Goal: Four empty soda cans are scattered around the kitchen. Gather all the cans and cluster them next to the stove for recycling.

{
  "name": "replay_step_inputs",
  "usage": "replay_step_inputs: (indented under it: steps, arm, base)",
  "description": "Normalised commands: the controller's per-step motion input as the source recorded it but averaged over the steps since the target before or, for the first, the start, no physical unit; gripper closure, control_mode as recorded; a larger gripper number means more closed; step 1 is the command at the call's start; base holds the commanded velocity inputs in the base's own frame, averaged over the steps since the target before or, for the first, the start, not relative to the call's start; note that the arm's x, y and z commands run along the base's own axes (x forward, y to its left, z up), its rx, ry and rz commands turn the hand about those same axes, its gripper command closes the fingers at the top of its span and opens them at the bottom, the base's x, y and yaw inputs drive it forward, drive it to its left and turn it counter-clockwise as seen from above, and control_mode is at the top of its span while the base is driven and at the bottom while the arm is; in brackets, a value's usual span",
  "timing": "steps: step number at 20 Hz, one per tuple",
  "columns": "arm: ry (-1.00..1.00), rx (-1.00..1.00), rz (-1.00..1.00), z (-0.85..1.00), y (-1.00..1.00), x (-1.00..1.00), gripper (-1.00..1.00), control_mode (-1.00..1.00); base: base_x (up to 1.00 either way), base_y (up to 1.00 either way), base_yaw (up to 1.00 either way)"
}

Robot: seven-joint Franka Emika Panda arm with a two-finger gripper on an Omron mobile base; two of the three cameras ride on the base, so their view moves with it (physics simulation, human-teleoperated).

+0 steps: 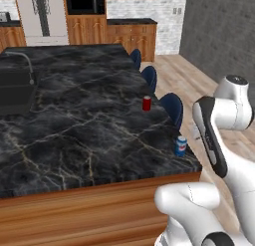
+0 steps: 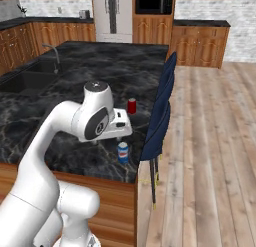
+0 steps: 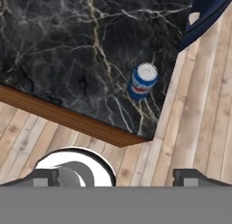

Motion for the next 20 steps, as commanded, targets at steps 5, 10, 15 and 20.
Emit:
replay_step_inputs:
  steps: [5,10,15,20]
  arm:
    - [0.00,0.00,0.00,-0.31,0.25,0.20,-1.00,-1.00]
    - [0.00,-0.03,-0.01,-0.28,0.10,0.46,-1.00,-1.00]
    - [0.02,0.00,-0.04,-0.32,-0.05,0.66,-1.00,-1.00]
    - [0.07,0.00,-0.06,-0.40,-0.28,0.55,-1.00,-1.00]
  base:
    - [0.00,0.00,0.00]
    - [0.00,0.00,0.00]
    - [0.00,0.00,0.00]
    - [0.00,0.00,0.00]
